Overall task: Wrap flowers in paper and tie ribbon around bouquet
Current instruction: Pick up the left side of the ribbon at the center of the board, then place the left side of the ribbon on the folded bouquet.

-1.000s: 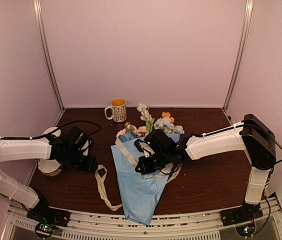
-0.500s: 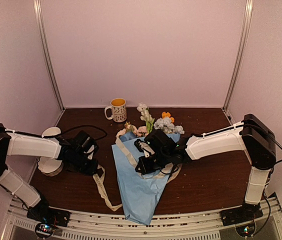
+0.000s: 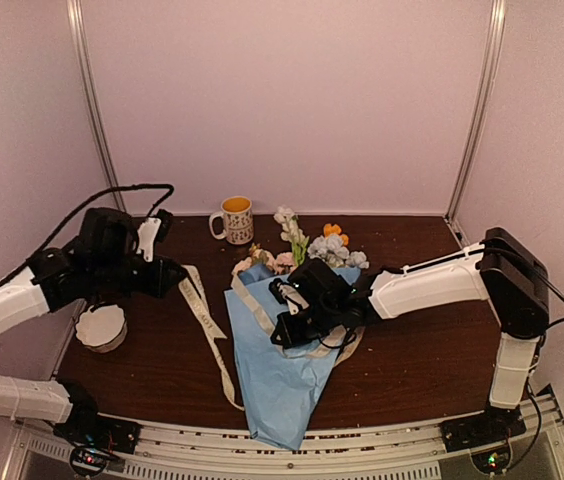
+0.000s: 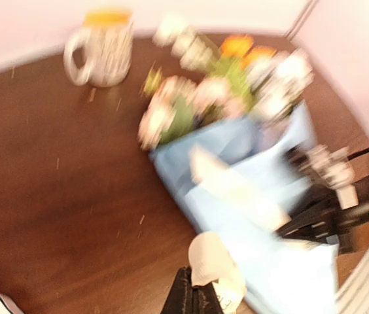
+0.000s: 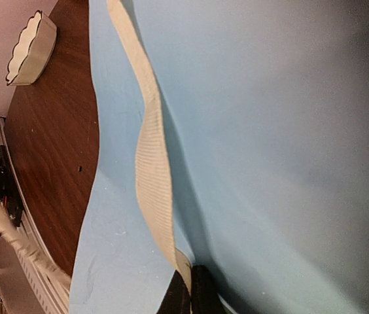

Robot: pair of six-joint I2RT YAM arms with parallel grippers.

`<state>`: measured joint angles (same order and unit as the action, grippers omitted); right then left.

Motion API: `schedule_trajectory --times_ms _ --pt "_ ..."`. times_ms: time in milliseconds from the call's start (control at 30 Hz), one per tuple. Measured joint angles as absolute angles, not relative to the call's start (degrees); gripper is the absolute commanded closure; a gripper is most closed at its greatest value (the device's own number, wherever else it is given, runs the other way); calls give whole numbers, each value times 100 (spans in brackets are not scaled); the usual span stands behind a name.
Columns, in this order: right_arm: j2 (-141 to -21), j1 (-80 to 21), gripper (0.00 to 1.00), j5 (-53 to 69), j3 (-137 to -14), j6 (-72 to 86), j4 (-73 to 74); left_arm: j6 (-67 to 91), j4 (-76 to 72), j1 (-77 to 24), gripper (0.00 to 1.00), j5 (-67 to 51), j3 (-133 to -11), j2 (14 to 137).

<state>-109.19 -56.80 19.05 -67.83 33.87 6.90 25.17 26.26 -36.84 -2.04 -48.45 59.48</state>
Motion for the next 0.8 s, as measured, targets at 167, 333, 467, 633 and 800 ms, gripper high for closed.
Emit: schedule_trajectory --times_ms 167,333,467,633,800 --pt "-10943 -5673 100 1905 -6801 3426 701 2187 2502 -3793 100 -808 -5280 5070" --pt "-10965 -5673 100 1905 -6803 3430 705 1994 2504 -3946 100 -1223 -5306 4895" --pt "-10997 -5671 100 1909 -6845 3435 722 1909 2462 -4058 100 -1441 -5288 5035" --pt "-11000 -5660 100 1968 -6969 3452 766 1723 2386 -4139 100 -1476 -5570 5555" --pt "-11000 -5579 100 2292 -7043 3621 545 1472 2032 -4136 100 -1542 -6176 6530"
